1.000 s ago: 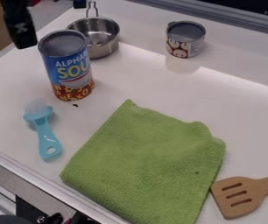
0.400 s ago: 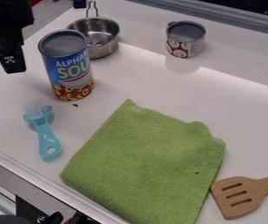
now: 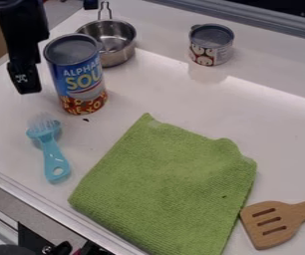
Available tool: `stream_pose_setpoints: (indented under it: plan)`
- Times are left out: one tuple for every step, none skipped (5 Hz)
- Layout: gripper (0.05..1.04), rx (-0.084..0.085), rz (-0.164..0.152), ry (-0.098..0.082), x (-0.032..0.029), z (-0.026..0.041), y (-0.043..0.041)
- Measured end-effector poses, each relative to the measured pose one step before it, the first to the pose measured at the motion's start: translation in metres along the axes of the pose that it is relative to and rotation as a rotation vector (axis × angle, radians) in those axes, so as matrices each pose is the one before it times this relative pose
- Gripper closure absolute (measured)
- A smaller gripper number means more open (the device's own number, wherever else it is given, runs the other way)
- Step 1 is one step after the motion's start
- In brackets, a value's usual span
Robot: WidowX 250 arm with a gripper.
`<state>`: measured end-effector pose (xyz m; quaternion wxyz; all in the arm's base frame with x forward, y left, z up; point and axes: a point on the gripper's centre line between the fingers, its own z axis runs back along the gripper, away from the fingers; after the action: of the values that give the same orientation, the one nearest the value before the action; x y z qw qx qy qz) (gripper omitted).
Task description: Move the bigger can to the right of the smaller can
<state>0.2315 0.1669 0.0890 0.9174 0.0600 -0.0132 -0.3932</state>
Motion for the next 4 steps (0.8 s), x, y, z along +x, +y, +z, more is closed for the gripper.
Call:
stream_pose_setpoints:
  plan:
    - [0.084,-0.0412,-0.0304,-0.0171,0.00875,-0.00358,-0.00348]
    - [0.084,0.0186,-0.0051,-0.0131,0.01133,-0.00350,-0.00016]
    - [0.083,-0.0263,-0.0183,-0.0348,0.00854,-0.00464,-0.00406]
    - [0.083,0.0268,0.0241,-0.0415,0.00923,-0.00308,-0.00348]
